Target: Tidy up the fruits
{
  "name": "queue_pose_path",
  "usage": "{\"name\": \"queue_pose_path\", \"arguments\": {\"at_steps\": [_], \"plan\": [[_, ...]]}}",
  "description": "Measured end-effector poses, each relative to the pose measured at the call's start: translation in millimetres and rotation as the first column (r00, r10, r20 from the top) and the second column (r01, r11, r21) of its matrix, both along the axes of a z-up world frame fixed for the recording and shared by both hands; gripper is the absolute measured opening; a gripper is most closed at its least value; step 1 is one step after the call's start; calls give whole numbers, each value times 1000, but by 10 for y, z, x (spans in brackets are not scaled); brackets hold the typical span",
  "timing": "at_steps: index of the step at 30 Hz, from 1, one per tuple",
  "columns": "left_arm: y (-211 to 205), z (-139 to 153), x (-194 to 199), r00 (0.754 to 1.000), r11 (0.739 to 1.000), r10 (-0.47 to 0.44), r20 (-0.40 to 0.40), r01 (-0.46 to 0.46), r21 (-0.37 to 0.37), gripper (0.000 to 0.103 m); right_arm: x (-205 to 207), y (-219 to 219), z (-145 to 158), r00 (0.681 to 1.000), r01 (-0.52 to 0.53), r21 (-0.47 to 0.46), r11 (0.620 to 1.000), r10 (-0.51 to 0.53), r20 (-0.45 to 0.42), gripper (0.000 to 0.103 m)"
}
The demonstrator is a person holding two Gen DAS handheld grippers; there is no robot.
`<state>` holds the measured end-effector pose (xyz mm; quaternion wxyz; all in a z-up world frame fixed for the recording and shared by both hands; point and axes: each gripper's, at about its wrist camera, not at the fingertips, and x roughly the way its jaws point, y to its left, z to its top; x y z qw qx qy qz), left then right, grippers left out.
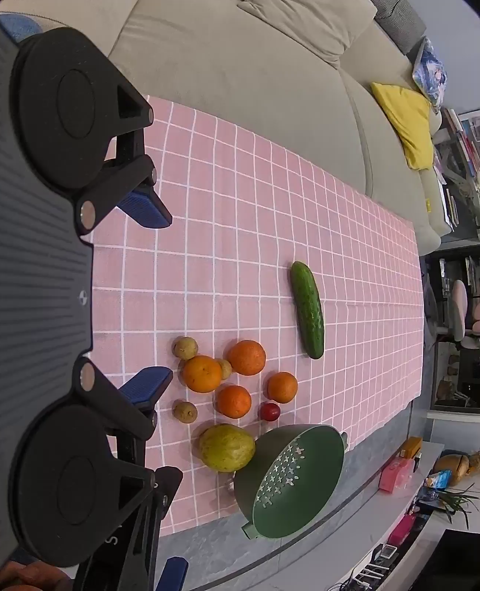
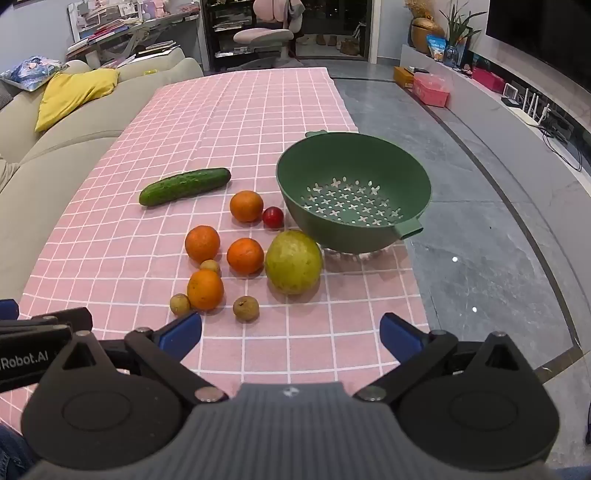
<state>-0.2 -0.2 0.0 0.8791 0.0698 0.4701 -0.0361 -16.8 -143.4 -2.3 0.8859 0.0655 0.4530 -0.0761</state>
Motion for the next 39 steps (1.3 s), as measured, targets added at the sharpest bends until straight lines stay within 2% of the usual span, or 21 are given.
{"name": "queue_pose_path", "arguments": {"at_steps": [39], "plan": [[-8,-33,-10,1000,1000,6,-14,-6,-22,99,2,6,-22,1000,0,-16,1000,1,2,99]]}}
